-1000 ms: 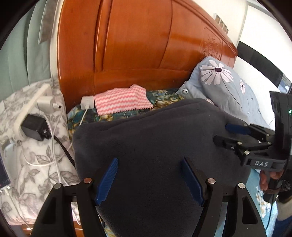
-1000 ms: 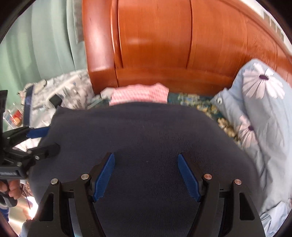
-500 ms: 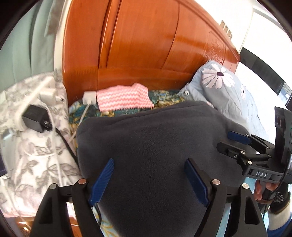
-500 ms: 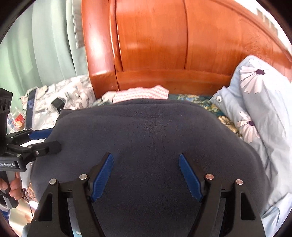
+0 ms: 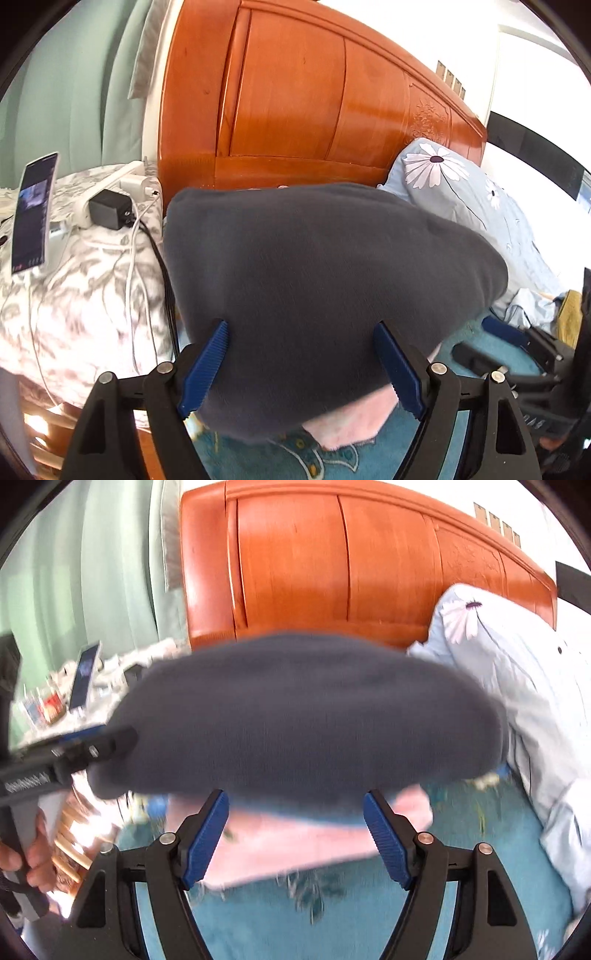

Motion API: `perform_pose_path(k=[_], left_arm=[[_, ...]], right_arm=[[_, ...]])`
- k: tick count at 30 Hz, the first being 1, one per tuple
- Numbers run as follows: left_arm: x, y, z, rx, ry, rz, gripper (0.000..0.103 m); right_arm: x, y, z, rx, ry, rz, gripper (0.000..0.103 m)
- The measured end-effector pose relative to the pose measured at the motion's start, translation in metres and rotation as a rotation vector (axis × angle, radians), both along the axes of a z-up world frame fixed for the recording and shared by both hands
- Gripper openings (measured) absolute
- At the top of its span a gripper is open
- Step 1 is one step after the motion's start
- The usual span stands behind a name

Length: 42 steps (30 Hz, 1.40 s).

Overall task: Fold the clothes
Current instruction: 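Lower the folded jacket onto the pink and blue clothes stack with both grippers, then open both grippers and withdraw from the stack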

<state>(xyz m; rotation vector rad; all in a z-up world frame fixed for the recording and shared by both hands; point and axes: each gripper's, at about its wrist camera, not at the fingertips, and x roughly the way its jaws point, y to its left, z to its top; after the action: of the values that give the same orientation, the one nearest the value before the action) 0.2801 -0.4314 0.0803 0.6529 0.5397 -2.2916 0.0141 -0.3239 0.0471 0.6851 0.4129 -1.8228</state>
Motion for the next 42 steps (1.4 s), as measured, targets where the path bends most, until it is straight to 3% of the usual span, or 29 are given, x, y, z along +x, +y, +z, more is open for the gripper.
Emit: perform_pose_path(k=[6,11,19,26,34,42], left_arm=[[0.007,0.021,-0.005,-0.014,0.03,0.047,0.086],[0.002,0.045,-0.016,-0.046,0.04,0.061,0.103],[-0.017,0.076,-0.043,-0.048,0.037,0.054,0.103],[-0.025,0.089,-0.068,-0.048,0.012,0.087,0.103],[-0.016,0.102,-0.068,-0.062,0.019,0.128,0.103],[-0.007,0.115,-0.065,-0.155,0.004,0.209,0.103]], right_arm=[[0.008,0.022,-0.024,0.004,-0.01,-0.044,0.076],[0.008,0.045,-0.038,-0.037,-0.046,-0.106,0.077],[0.006,0.055,-0.063,-0.011,-0.026,-0.105,0.081],[-0.005,0.062,-0.069,-0.044,-0.105,-0.114,0.091],[-0.001,0.063,-0.067,-0.041,-0.073,-0.111,0.099],[0.006,0.065,-0.061,-0.041,0.01,-0.126,0.103]])
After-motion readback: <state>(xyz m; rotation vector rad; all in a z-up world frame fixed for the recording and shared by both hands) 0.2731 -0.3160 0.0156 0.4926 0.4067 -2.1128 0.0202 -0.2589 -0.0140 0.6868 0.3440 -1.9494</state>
